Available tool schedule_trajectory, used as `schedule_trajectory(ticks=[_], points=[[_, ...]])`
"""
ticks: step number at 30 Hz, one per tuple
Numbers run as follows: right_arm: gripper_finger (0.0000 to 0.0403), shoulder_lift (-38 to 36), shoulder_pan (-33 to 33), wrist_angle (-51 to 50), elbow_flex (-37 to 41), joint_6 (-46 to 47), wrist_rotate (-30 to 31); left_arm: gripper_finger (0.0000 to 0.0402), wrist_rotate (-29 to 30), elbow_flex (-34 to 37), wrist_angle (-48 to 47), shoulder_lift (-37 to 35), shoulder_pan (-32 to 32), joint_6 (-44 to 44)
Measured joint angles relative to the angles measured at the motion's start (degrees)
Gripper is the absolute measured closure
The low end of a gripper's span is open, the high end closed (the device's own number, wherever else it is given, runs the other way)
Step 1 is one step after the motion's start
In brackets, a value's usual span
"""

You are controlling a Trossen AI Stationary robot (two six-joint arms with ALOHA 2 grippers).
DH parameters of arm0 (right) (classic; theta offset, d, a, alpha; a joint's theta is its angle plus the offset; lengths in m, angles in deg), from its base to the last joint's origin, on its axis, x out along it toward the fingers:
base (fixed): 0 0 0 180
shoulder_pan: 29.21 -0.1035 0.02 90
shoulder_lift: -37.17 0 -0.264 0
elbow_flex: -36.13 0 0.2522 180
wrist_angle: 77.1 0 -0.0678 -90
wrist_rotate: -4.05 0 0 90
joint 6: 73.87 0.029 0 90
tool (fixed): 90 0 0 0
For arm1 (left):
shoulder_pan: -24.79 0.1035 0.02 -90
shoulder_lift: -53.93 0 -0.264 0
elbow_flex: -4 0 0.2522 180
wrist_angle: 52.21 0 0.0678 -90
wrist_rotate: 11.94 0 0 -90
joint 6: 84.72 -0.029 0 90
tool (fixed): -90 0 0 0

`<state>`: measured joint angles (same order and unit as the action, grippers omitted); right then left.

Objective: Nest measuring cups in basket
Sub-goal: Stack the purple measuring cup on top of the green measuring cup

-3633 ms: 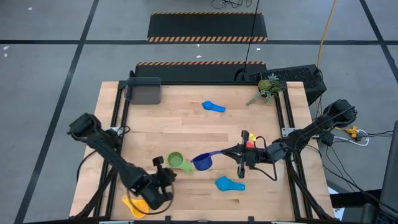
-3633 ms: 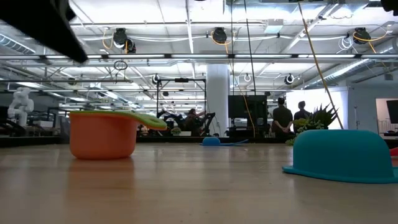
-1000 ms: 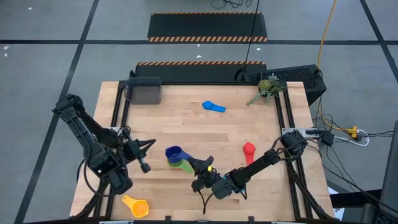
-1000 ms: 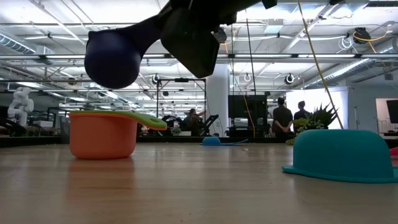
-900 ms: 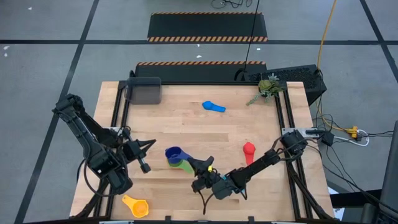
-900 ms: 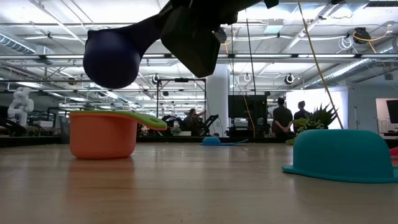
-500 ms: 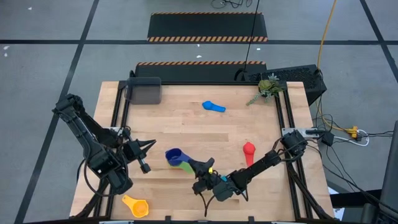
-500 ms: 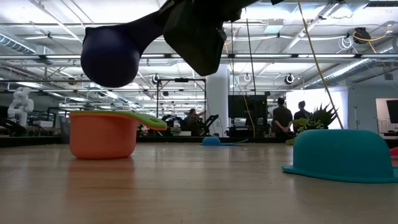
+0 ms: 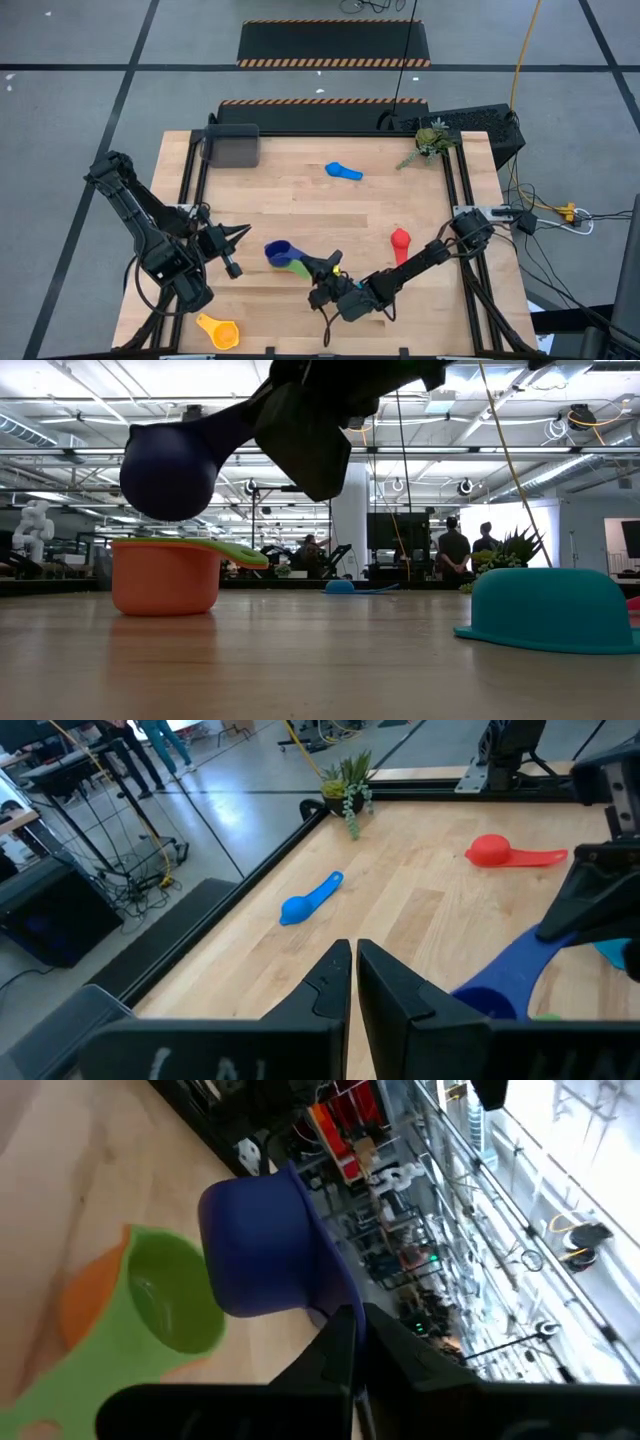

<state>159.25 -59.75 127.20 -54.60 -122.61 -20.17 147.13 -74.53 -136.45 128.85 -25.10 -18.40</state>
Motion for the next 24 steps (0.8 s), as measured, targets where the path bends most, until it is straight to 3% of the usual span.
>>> schedule_trajectory(ticks=[5,11,24], points=[[0.0403,0.0,0.15,-0.23,0.0,0.11,-0.05,0.0376,0.0,0.0,0.0,0.0,0.0,-0.05],[0.0403,0.0,0.2,-2.91,0.0,3.01,-4.21,0.0376,0.0,0.0,0.0,0.0,0.0,-0.13],[0.0403,0.0,1.31,-5.28,0.0,3.77,-4.21,0.0376,0.0,0.0,0.0,0.02,0.0,-0.04]])
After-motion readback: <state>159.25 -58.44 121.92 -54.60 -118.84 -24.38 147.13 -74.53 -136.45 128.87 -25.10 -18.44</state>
